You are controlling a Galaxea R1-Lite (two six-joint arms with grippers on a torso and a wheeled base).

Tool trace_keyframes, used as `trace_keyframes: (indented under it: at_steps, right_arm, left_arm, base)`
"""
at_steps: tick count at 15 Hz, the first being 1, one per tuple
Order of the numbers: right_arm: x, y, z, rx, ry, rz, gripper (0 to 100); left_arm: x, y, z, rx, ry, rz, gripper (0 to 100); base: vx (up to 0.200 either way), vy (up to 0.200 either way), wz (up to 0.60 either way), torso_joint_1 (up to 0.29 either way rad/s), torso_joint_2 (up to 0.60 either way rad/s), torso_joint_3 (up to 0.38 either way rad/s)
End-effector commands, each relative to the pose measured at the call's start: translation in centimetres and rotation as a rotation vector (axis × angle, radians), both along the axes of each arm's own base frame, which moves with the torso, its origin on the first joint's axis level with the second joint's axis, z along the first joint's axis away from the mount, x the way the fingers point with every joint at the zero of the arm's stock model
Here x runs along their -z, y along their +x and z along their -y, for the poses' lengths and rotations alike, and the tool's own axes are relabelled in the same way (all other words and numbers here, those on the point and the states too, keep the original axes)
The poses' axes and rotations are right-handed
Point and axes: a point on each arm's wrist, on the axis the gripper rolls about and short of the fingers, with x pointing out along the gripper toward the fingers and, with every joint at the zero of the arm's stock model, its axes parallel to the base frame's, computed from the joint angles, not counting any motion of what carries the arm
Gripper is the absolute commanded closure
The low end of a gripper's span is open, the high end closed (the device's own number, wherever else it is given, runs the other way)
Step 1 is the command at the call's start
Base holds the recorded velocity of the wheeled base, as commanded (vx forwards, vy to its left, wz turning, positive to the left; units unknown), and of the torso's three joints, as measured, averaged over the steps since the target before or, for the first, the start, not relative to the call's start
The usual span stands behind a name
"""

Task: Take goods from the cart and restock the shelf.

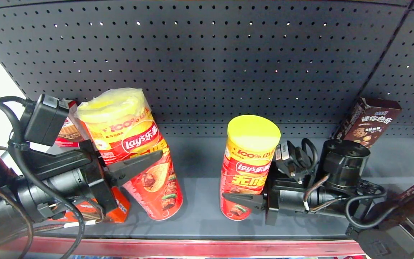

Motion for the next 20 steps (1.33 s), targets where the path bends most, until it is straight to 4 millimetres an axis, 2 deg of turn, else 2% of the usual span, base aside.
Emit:
trace_keyframes:
  at_steps: [1, 7, 8, 12, 16, 20]
  right_arm:
    - [1.0, 0.4, -0.3, -0.003, -0.015, -0.021, 100]
    - [2.6, 1.0, -0.5, 0.0, -0.047, -0.031, 100]
    - [3.1, 1.2, -0.4, 0.006, -0.064, -0.018, 0]
    - [2.6, 1.2, 0.1, 0.021, -0.059, -0.002, 0]
    - [-0.2, -0.4, 2.3, 0.061, -0.019, 0.045, 0]
    - [-4.6, -5.1, 6.6, 0.222, 0.073, 0.074, 0]
  left_arm:
    - [0.0, 0.0, 0.0, -0.001, 0.0, -0.001, 100]
    - [0.0, 0.0, 0.0, -0.001, 0.0, -0.001, 100]
    - [0.0, 0.0, 0.0, -0.001, 0.0, 0.0, 100]
    - [0.0, 0.0, -0.1, -0.007, 0.0, 0.0, 100]
    - [0.0, 0.0, -0.1, -0.005, -0.001, 0.002, 100]
    - [-0.2, -0.3, -0.2, -0.004, -0.004, 0.01, 100]
  base:
    - [0.0, 0.0, 0.0, 0.0, 0.0, 0.0]
    - [0.0, 0.0, 0.0, 0.0, 0.0, 0.0]
    - [0.0, 0.0, 0.0, 0.0, 0.0, 0.0]
    - [0.0, 0.0, 0.0, 0.0, 0.0, 0.0]
    - [0.0, 0.0, 0.0, 0.0, 0.0, 0.0]
    - [0.0, 0.0, 0.0, 0.0, 0.0, 0.0]
